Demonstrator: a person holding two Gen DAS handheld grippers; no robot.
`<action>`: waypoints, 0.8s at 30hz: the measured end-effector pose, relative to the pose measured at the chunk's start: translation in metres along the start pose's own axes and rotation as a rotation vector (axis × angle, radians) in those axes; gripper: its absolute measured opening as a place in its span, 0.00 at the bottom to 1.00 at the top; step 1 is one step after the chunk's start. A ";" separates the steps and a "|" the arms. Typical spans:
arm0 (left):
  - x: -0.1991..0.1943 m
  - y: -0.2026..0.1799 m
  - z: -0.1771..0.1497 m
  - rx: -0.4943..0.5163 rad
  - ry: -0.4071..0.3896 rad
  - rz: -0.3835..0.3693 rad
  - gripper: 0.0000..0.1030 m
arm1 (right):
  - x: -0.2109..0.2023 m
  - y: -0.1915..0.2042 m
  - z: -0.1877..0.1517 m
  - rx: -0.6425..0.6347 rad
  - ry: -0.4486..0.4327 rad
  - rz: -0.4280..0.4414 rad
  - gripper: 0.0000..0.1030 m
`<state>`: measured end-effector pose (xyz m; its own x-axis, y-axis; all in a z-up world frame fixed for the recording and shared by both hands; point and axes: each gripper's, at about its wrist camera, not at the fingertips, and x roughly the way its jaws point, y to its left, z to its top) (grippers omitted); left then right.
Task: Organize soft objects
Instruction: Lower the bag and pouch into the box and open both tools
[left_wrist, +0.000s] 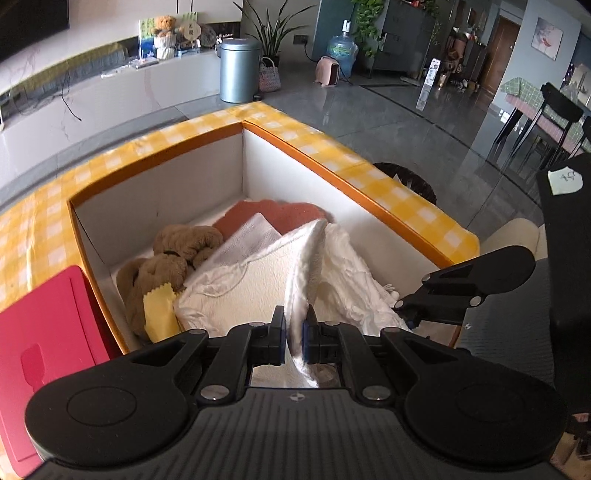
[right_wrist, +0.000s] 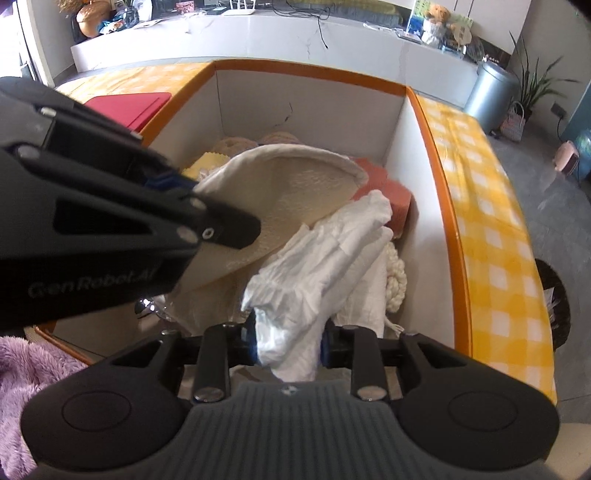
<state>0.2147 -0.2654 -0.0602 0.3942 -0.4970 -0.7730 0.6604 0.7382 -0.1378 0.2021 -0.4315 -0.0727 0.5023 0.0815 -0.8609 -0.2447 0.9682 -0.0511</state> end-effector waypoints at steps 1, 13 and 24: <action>-0.001 0.002 0.000 -0.005 -0.002 -0.008 0.09 | 0.000 0.000 0.002 -0.004 0.001 -0.002 0.30; -0.040 0.005 0.016 -0.097 -0.024 -0.035 0.59 | -0.021 -0.004 0.022 -0.008 0.074 -0.060 0.71; -0.123 -0.014 0.013 -0.060 -0.175 -0.022 0.64 | -0.095 0.011 0.020 0.007 -0.019 -0.129 0.86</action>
<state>0.1652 -0.2201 0.0451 0.4888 -0.5808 -0.6510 0.6325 0.7498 -0.1940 0.1681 -0.4244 0.0190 0.5445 -0.0399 -0.8378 -0.1712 0.9726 -0.1575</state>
